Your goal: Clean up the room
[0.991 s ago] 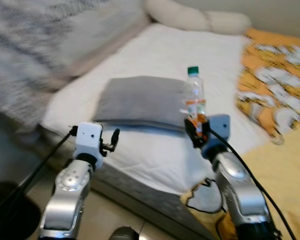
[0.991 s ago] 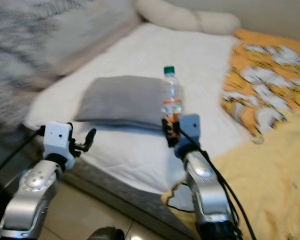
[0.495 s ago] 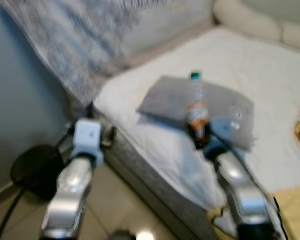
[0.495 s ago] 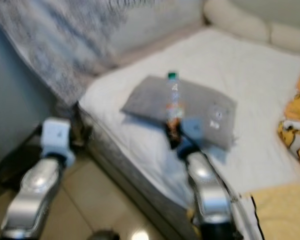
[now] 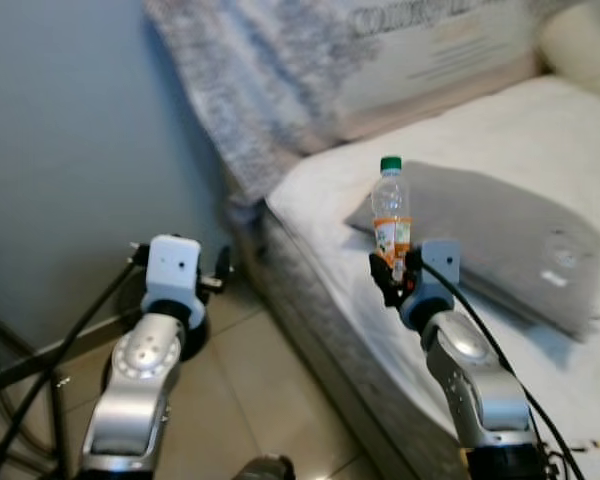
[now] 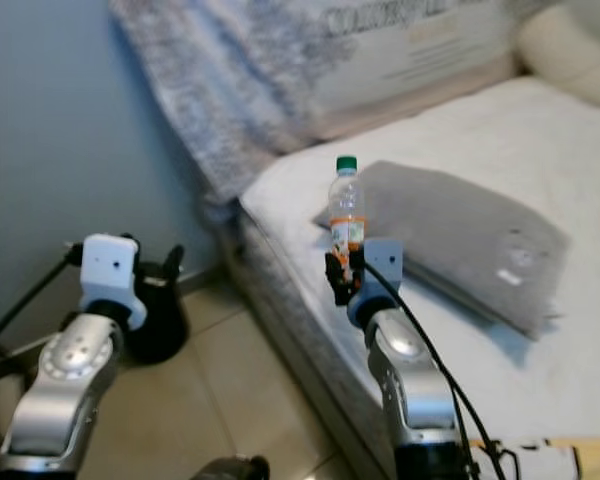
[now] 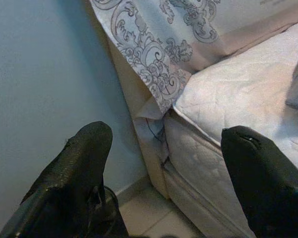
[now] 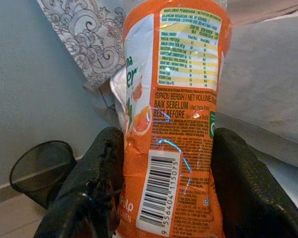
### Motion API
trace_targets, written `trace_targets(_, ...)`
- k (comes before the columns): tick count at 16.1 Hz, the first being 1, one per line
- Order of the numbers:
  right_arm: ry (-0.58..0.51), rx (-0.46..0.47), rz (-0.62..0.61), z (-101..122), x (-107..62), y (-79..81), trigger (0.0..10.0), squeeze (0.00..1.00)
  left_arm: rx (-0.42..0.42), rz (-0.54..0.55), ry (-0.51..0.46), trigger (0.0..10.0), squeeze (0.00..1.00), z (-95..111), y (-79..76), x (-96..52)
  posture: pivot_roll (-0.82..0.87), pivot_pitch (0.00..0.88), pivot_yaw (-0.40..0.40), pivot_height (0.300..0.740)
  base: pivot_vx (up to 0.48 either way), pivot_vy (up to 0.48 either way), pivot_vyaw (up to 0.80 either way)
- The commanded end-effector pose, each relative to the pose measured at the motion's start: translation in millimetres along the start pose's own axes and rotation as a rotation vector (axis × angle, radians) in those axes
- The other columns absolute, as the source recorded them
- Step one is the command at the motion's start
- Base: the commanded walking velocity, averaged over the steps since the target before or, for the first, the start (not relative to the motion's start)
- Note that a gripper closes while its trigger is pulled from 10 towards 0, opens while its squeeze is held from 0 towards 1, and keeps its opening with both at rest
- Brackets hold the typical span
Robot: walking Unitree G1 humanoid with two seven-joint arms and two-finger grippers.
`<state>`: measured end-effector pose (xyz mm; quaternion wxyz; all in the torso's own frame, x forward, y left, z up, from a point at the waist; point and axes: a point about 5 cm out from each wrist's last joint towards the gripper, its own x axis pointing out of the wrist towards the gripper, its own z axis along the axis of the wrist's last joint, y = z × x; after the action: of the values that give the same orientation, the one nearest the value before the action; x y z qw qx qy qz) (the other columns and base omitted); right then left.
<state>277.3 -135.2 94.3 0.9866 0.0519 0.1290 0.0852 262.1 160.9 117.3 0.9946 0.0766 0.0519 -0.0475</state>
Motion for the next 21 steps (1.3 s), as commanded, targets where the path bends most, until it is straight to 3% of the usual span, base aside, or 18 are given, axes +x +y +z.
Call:
trace_targets(1, 0.002, 0.0, 0.001, 2, 1.9, 0.6, 10.0, 0.0, -0.001, -0.017, -0.011, 10.0, 0.0, 4, -0.9, 0.6, 0.02, 0.0, 0.054, 0.74, 0.304, 0.0, 0.0)
trace_targets(5, 0.012, -0.029, 0.064, 2, 5.0, 9.7, 10.0, 0.0, 0.001, -0.002, 0.007, 10.0, 0.0, 2, 4.2, 1.3, 0.03, 0.0, 0.057, 0.74, 0.327, 0.0, 0.0)
trace_targets(8, 0.04, -0.064, 0.129, 0, 7.7, 17.7, 10.0, 0.0, -0.008, 0.012, 0.013, 10.0, 0.0, 1, 6.0, -1.0, 0.05, 0.0, 0.043, 0.74, 0.333, 0.0, 0.8)
trace_targets(12, 0.052, -0.081, 0.154, -3, 8.9, 20.6, 10.0, 0.0, -0.01, 0.025, 0.022, 10.0, 0.0, -2, 8.1, -4.0, 0.06, 0.0, 0.037, 0.74, 0.334, 0.0, 0.8)
trace_targets(19, 0.051, -0.119, 0.167, -4, 10.5, 22.8, 10.0, 0.0, -0.009, 0.02, 0.028, 10.0, 0.0, -3, 6.9, -5.1, 0.05, 0.0, 0.041, 0.74, 0.334, 0.0, 0.0)
trace_targets(21, 0.05, -0.126, 0.177, -4, 10.2, 24.1, 10.0, 0.0, -0.007, 0.015, 0.029, 10.0, 0.0, -3, 6.2, -4.9, 0.05, 0.0, 0.04, 0.74, 0.336, 0.0, 0.8)
